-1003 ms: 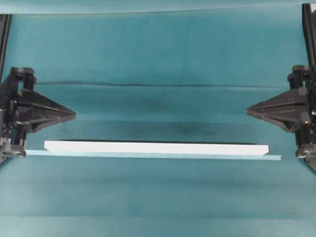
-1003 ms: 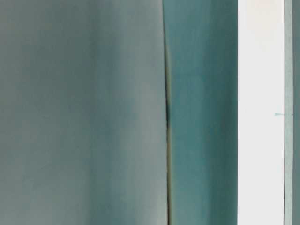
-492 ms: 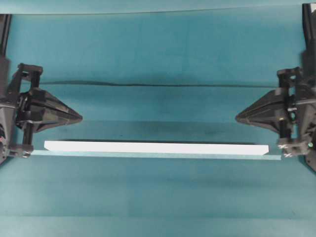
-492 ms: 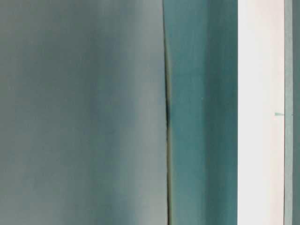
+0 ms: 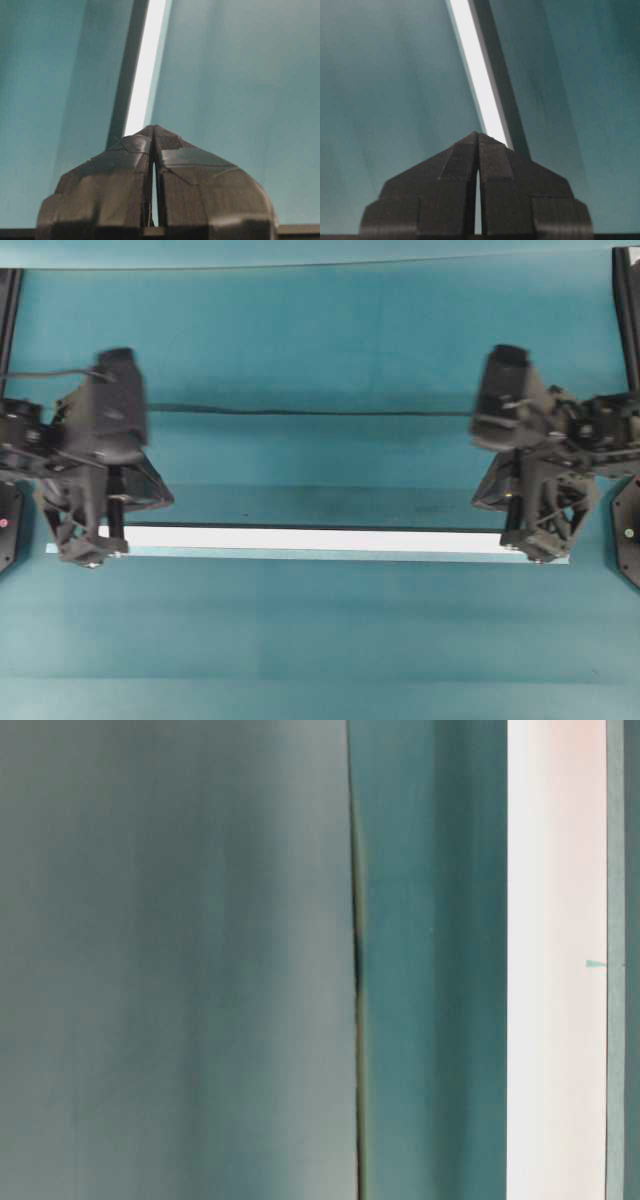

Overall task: Lift a wooden board with both hands.
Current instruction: 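Lower both open grippers over the board near each end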

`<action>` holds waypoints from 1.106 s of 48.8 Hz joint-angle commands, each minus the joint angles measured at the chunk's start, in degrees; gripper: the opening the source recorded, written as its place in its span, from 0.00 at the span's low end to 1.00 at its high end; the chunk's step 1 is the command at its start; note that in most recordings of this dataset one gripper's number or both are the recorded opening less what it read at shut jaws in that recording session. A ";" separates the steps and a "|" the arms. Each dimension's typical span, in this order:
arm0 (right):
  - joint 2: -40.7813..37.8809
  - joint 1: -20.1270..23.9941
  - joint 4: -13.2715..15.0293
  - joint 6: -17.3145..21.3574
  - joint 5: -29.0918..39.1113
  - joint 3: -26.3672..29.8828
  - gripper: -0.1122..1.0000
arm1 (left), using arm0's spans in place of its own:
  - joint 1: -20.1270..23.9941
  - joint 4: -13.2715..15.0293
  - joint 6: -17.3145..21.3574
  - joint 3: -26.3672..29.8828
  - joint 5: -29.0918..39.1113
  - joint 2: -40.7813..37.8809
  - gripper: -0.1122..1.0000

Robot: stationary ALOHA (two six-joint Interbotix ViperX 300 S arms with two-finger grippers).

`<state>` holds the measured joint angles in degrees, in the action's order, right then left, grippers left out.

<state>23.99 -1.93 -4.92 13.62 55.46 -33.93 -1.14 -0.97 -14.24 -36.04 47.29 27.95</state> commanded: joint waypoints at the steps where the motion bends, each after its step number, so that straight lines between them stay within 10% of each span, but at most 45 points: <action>1: -2.64 0.35 0.09 -1.14 2.72 2.64 0.10 | -0.26 -0.26 0.26 2.81 2.72 -1.32 0.09; 19: -6.68 0.88 -0.18 -7.47 4.66 6.59 0.21 | -0.70 -0.26 7.03 5.45 6.15 -4.13 0.18; 35: -7.56 3.60 3.16 -8.00 4.75 6.24 0.94 | -1.58 -0.62 8.09 5.71 7.38 -4.92 0.93; 54: -11.87 3.78 3.87 -7.82 2.11 4.83 0.95 | -1.58 -0.62 8.00 1.49 0.44 -11.16 0.99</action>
<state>13.36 1.58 -1.23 6.06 58.71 -28.74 -2.55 -1.32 -6.15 -33.84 50.27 17.58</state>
